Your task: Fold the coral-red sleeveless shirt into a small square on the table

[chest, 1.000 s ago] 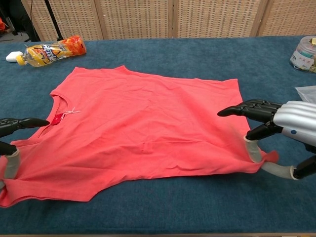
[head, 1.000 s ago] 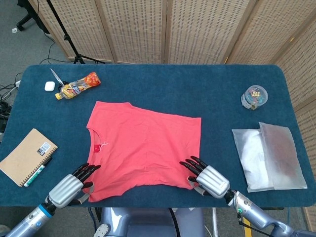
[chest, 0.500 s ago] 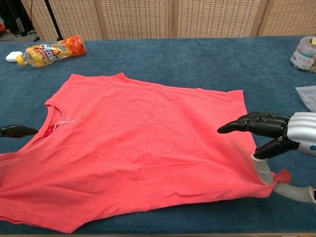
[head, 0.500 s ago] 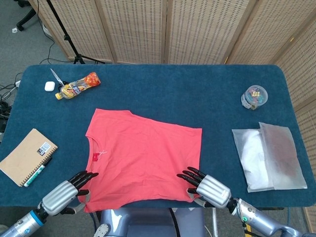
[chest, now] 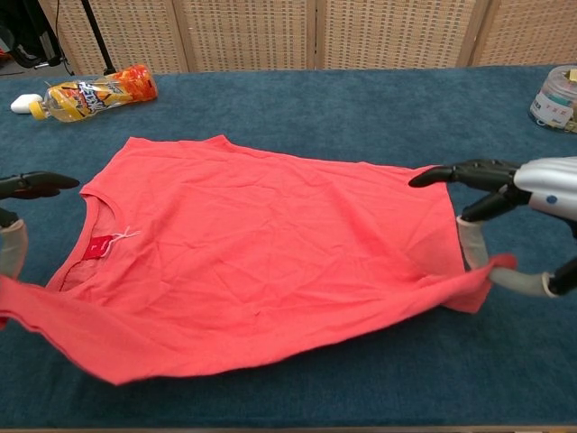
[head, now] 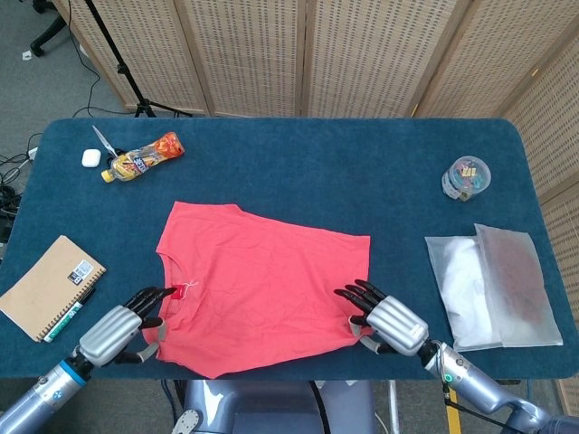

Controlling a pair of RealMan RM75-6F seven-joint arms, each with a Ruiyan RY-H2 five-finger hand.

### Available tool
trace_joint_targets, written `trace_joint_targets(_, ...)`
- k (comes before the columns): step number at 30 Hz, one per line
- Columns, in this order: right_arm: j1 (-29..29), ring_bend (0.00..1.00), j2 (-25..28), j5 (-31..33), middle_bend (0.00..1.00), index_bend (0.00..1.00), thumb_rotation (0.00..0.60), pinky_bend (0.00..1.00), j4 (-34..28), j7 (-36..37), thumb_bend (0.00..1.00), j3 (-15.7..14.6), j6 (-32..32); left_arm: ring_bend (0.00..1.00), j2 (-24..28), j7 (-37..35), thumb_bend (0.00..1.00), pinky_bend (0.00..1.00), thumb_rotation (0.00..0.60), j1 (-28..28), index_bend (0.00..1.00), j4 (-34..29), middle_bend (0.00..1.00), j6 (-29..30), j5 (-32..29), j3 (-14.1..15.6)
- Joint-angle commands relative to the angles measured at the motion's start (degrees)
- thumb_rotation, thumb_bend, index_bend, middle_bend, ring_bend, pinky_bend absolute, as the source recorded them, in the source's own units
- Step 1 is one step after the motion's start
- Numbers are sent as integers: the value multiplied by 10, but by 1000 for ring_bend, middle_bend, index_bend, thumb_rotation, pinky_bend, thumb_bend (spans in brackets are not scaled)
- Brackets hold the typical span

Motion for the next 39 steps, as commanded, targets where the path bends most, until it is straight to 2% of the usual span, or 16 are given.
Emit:
trace_joint_targets(1, 20, 0, -7, 60, 68, 687, 600, 0, 6, 6, 724, 44, -43, 0, -7, -2, 525, 0, 600, -39, 734, -14, 0, -77, -80, -54)
trace_joint_targets(6, 40, 0, -16, 113, 68, 687, 600, 0, 15, -2, 724, 80, -87, 0, -16, 0, 530, 0, 600, -67, 735, -6, 0, -129, -144, -97)
trace_joint_targets(14, 70, 0, -37, 173, 68, 687, 600, 0, 56, -26, 724, 120, -144, 0, -30, 15, 535, 0, 600, -104, 734, 22, 0, -192, -215, -147)
trace_joint_targets(20, 95, 0, -73, 223, 70, 688, 600, 0, 123, -27, 724, 149, -195, 0, -54, 34, 540, 0, 600, -139, 735, 62, 0, -238, -261, -184)
trace_joint_targets(22, 112, 0, -99, 259, 70, 688, 600, 0, 172, -24, 724, 170, -227, 0, -71, 54, 541, 0, 600, -161, 735, 90, 0, -262, -288, -204)
trace_joint_targets(31, 133, 0, -143, 294, 70, 687, 600, 0, 262, -18, 724, 186, -269, 0, -94, 94, 542, 0, 600, -193, 735, 127, 0, -302, -338, -230)
trace_joint_targets(39, 132, 0, -153, 308, 66, 685, 600, 0, 296, -19, 724, 180, -293, 0, -108, 116, 544, 0, 600, -208, 735, 146, 0, -317, -359, -239)
